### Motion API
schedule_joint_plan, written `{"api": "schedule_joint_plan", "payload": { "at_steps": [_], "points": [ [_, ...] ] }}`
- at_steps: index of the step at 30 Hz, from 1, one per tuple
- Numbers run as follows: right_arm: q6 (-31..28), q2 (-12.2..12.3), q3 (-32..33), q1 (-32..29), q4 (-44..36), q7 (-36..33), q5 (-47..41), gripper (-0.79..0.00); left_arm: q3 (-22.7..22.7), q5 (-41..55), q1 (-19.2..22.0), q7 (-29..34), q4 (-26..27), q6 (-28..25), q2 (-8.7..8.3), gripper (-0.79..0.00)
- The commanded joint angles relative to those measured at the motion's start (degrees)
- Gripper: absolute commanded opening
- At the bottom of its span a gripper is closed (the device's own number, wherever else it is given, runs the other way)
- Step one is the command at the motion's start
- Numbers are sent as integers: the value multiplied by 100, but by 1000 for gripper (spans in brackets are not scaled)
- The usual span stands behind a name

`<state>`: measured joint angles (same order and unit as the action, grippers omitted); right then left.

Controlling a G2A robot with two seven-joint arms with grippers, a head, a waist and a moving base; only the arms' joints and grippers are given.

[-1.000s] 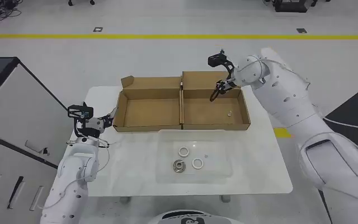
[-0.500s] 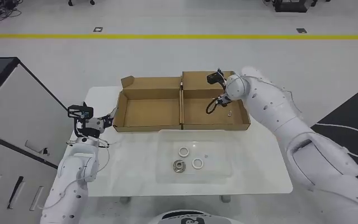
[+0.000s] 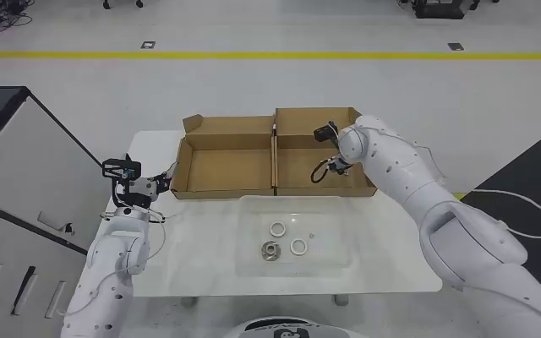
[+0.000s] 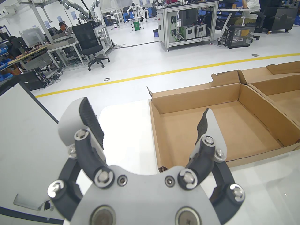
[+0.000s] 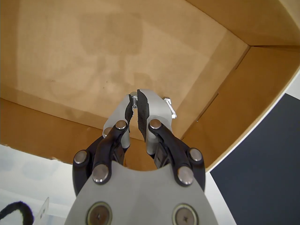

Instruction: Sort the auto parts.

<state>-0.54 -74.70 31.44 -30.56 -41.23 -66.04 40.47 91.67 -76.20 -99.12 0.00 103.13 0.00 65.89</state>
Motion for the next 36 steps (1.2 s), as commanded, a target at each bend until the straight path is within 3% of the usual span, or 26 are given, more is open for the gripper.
{"api": "schedule_joint_plan", "payload": {
  "at_steps": [1, 4, 6, 10, 14, 18, 20, 21, 29, 36],
  "points": [
    [-15, -27, -6, 12, 63, 0, 5, -785, 0, 0, 0, 0, 0, 0, 0, 0],
    [-27, -74, -13, 37, 156, 10, 21, -785, 0, 0, 0, 0, 0, 0, 0, 0],
    [-37, -104, -14, 50, 209, 7, 22, -696, 0, 0, 0, 0, 0, 0, 0, 0],
    [-57, -160, -12, 76, 310, 19, 30, -631, 0, 0, 0, 0, 0, 0, 0, 0],
    [-105, -208, 17, 122, 386, 61, 13, -453, 0, 0, 0, 0, 0, 0, 0, 0],
    [-184, -235, 81, 193, 411, 111, -21, -391, 0, 0, 0, 0, 0, 0, 0, 0],
    [-239, -236, 114, 236, 375, 140, 1, -175, 0, 0, 0, 0, 0, 0, 0, 0],
    [-266, -232, 149, 257, 345, 153, -21, -18, 0, 0, 0, 0, 0, 0, 0, 0],
    [-608, -27, 613, 379, -306, -33, -153, 0, 0, 0, 0, 0, 0, 0, 0, 0],
    [-811, 419, 1347, -49, -1851, -824, -161, 0, 0, 0, 0, 0, 0, 0, 0, 0]
  ]
}}
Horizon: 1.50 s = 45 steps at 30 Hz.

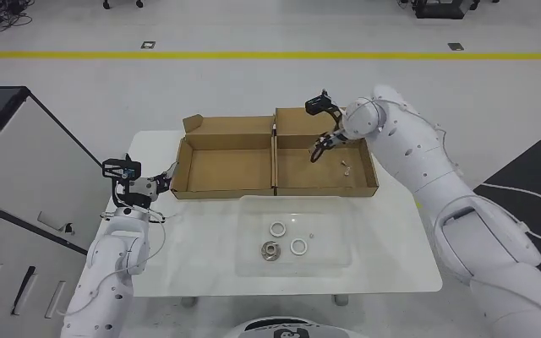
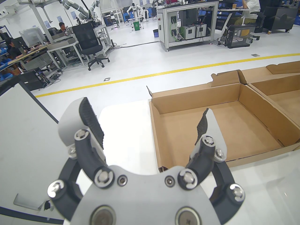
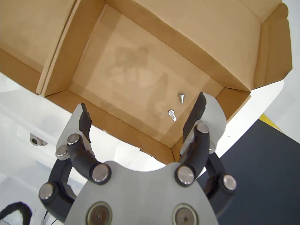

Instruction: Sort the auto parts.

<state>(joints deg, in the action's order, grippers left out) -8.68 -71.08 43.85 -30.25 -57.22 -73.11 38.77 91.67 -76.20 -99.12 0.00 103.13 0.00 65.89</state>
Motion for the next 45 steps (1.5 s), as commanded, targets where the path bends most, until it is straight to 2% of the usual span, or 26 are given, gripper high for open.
{"api": "schedule_joint_plan", "payload": {
  "at_steps": [1, 9, 15, 24, 37, 40, 45],
  "points": [
    [23, 133, 234, -202, -562, -272, 32, 0, 0, 0, 0, 0, 0, 0, 0, 0],
    [318, 634, 1181, -1644, -3473, -1479, 57, 0, 0, 0, 0, 0, 0, 0, 0, 0],
    [226, 892, 1152, -2348, -4544, -1489, 129, 0, 0, 0, 0, 0, 0, 0, 0, 0],
    [248, 1180, 596, -2330, -4912, -1489, -147, 0, 0, 0, 0, 0, 0, 0, 0, 0],
    [271, 1193, 578, -2298, -4961, -1489, -207, 0, 0, 0, 0, 0, 0, 0, 0, 0],
    [193, 1215, 316, -2370, -5075, -1489, 134, 0, 0, 0, 0, 0, 0, 0, 0, 0],
    [438, 1297, -162, -2169, -4991, -1489, 97, 0, 0, 0, 0, 0, 0, 0, 0, 0]
  ]
}}
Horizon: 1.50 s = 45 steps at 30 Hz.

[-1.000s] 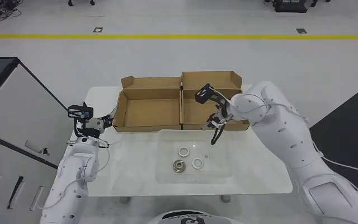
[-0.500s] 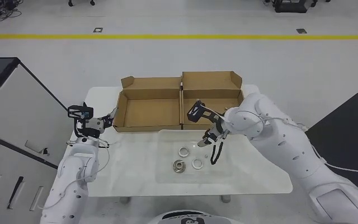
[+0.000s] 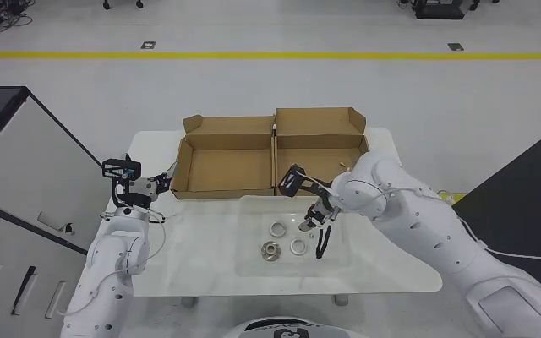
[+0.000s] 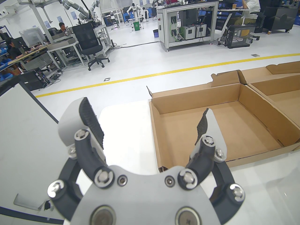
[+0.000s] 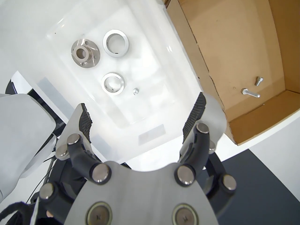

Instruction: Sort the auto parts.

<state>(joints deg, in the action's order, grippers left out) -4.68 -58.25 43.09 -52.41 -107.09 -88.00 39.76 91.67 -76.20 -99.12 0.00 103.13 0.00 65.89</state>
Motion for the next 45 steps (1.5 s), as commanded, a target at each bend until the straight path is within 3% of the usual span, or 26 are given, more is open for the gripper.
{"api": "schedule_joint_plan", "payload": {
  "at_steps": [1, 13, 14, 15, 21, 23, 34, 45],
  "points": [
    [63, 35, -211, 111, -4, 0, 2, 0, 0, 0, 0, 0, 0, 0, 0, 0],
    [464, 240, -1333, 1014, 339, 0, -785, 0, 0, 0, 0, 0, 0, 0, 0, 0],
    [495, 252, -1392, 1062, 348, 0, -824, -18, 0, 0, 0, 0, 0, 0, 0, 0],
    [522, 263, -1447, 1107, 355, 0, -853, -102, 0, 0, 0, 0, 0, 0, 0, 0],
    [605, 301, -1716, 1265, 405, 0, -993, -179, 0, 0, 0, 0, 0, 0, 0, 0],
    [591, 294, -1802, 1282, 467, 0, -1027, -246, 0, 0, 0, 0, 0, 0, 0, 0],
    [406, -10, -2297, 1335, 1141, 83, -1036, -372, 0, 0, 0, 0, 0, 0, 0, 0],
    [444, -392, -2589, 1431, 1811, 192, -899, -400, 0, 0, 0, 0, 0, 0, 0, 0]
  ]
}}
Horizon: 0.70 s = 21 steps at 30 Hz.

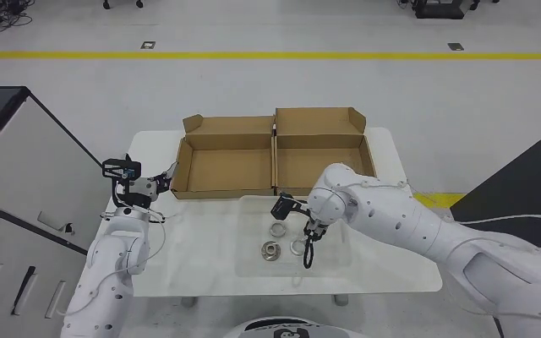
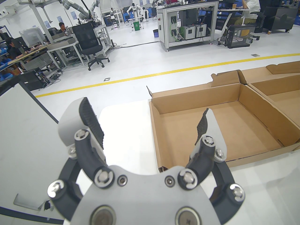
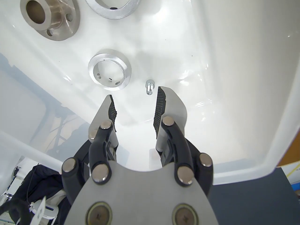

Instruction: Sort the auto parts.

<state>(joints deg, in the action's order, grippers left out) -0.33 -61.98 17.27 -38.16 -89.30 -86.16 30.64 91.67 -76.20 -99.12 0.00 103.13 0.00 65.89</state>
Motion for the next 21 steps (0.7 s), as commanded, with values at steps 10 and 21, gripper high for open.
{"api": "schedule_joint_plan", "payload": {
  "at_steps": [10, 21],
  "points": [
    [44, -207, -67, 7, 353, 15, 148, -459, 0, 0, 0, 0, 0, 0, 0, 0],
    [79, -290, -1, -46, 498, -47, 250, -702, 0, 0, 0, 0, 0, 0, 0, 0]
  ]
}}
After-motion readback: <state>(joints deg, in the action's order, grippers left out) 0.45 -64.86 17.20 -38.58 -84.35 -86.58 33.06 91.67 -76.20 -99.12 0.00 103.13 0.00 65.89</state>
